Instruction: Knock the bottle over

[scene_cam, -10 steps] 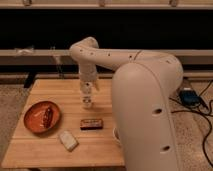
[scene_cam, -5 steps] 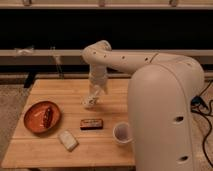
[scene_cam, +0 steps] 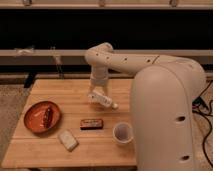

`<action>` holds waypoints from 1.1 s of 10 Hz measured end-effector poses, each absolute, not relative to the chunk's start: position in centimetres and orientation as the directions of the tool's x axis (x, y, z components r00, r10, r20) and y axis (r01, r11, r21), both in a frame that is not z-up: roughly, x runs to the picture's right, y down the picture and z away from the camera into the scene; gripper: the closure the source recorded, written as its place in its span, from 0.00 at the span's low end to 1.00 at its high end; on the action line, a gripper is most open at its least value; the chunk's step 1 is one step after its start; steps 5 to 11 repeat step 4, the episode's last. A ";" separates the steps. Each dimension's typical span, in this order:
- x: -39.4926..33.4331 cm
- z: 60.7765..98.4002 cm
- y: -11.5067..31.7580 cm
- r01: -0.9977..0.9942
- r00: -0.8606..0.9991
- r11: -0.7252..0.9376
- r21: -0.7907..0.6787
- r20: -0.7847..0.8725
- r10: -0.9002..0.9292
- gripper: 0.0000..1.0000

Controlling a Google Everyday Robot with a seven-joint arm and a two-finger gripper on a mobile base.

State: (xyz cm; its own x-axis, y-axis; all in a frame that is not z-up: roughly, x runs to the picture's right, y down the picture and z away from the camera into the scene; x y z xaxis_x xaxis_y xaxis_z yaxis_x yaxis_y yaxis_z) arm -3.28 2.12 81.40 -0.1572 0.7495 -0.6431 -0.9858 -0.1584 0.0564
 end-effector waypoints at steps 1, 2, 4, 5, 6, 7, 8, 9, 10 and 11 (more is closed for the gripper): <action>-3.4 81.5 2.3 -0.987 -0.151 -0.154 0.052 -0.647 0.747 0.35; -3.6 81.6 2.5 -0.988 -0.144 -0.149 0.047 -0.649 0.747 0.35; -3.6 81.6 2.5 -0.988 -0.143 -0.149 0.046 -0.649 0.747 0.35; -3.6 81.6 2.5 -0.988 -0.143 -0.149 0.046 -0.649 0.747 0.35; -3.6 81.6 2.5 -0.988 -0.143 -0.149 0.046 -0.649 0.747 0.35; -3.6 81.6 2.5 -0.988 -0.143 -0.149 0.046 -0.649 0.747 0.35; -3.6 81.6 2.5 -0.988 -0.143 -0.149 0.046 -0.649 0.747 0.35; -3.6 81.6 2.5 -0.988 -0.143 -0.149 0.046 -0.649 0.747 0.35; -3.6 81.6 2.5 -0.988 -0.143 -0.149 0.046 -0.649 0.747 0.35; -3.6 81.6 2.5 -0.988 -0.143 -0.149 0.046 -0.649 0.747 0.35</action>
